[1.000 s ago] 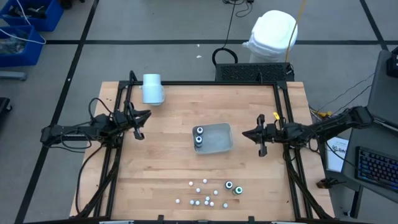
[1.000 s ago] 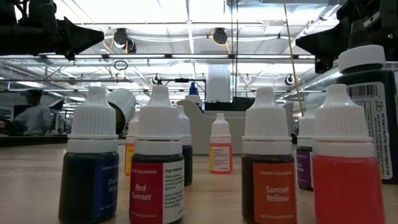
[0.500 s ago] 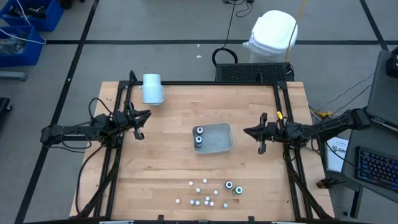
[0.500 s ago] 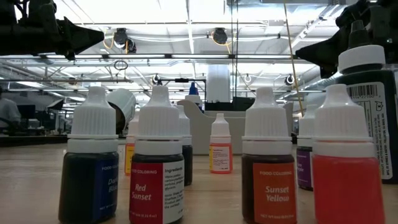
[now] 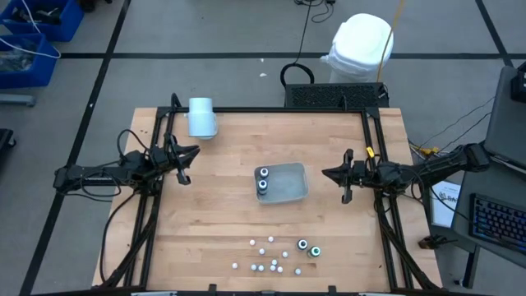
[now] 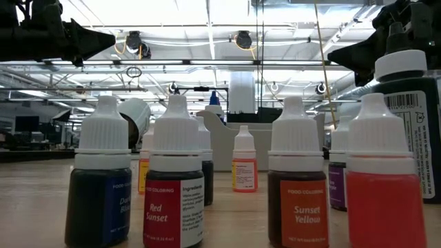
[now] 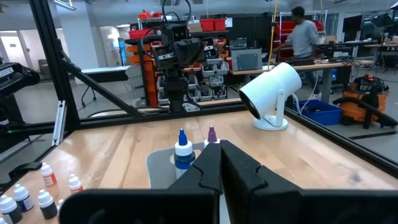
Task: Pick & Place food coloring
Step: Put the large green food coloring bottle into the gray bin
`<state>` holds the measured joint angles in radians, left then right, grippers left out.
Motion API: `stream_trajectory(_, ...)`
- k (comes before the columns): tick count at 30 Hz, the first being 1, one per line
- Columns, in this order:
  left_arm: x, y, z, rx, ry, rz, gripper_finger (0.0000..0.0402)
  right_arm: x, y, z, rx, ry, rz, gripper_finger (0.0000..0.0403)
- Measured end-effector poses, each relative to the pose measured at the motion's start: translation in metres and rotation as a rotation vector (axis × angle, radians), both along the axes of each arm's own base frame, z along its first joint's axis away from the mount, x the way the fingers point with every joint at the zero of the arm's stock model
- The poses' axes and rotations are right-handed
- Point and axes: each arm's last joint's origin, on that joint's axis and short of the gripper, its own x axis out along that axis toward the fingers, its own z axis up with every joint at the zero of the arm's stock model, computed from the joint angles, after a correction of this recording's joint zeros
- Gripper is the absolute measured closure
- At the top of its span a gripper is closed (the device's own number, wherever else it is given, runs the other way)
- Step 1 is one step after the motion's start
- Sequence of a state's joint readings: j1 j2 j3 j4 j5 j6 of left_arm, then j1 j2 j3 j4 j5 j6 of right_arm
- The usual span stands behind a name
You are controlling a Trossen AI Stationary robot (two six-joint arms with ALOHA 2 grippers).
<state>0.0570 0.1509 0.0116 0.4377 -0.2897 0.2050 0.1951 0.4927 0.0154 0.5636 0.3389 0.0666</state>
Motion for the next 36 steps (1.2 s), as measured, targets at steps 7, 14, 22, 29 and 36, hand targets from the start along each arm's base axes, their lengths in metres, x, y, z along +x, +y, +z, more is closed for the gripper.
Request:
stream_trajectory(7, 0.0, 0.0, 0.0001, -0.001, -0.001, 0.0, 0.0346, 0.0, 0.0, 0.0, 0.0, 0.0, 0.0, 0.0403)
stream_trajectory(14, -0.0003, 0.0, 0.0008, 0.011, -0.005, 0.003, 0.0346, 0.0, 0.0, 0.0, 0.0, 0.0, 0.0, 0.0403)
stream_trajectory(22, -0.0002, 0.0, 0.0008, 0.04, 0.007, 0.013, 0.0346, 0.0, 0.0, -0.0001, 0.0, 0.0, 0.001, 0.0403)
stream_trajectory(29, -0.0002, 0.0, 0.0008, 0.039, 0.007, 0.013, 0.0346, 0.0, 0.0001, -0.0001, 0.0, 0.0, 0.001, 0.0403)
stream_trajectory(36, -0.0002, 0.0, 0.0008, 0.037, 0.006, 0.012, 0.0346, 0.0, 0.0, -0.0001, 0.0, 0.0, 0.0, 0.0403)
